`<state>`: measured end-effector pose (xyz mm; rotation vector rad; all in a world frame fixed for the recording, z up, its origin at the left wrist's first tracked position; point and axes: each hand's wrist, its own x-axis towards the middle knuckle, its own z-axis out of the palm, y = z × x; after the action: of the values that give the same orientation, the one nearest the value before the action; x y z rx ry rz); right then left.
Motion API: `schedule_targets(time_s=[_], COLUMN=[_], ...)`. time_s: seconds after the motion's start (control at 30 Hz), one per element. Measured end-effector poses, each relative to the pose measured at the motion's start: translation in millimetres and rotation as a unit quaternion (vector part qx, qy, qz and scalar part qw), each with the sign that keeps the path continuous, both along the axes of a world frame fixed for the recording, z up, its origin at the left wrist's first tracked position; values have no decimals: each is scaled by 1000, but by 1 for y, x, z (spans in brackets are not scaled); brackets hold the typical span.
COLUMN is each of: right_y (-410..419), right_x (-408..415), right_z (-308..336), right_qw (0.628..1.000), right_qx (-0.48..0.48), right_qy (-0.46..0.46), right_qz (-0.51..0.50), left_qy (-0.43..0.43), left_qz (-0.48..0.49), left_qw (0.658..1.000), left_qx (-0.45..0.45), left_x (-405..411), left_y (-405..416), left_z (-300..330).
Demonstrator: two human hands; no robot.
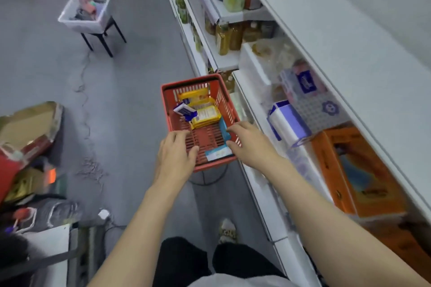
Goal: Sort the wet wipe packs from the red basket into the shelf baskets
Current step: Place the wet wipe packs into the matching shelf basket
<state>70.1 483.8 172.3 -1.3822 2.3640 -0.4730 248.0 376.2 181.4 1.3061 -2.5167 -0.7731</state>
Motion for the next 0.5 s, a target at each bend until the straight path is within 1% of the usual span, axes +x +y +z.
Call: schedule_targets(time_s=[0.2, 0.3, 0.4, 0.5], right_y=[-96, -138, -181, -225], right_x=[-41, -57, -76, -98], right_z=[-69, -103, -138, -178], right_qw=[993, 986, 978, 974], right_qx=[108, 152, 184, 193], right_qy=[-44, -70, -84, -94], right_qz=[-1, -19, -46, -66], left_qy=[-30, -42, -64, -77], left_qz=[21, 5, -14, -15], left_qw=[996, 992, 984, 980], left_qx=[83, 121, 165, 184], left_x=[-46, -70, -94, -115], left_y=[-91, -137, -181, -213], left_z=[-64, -107, -147, -179])
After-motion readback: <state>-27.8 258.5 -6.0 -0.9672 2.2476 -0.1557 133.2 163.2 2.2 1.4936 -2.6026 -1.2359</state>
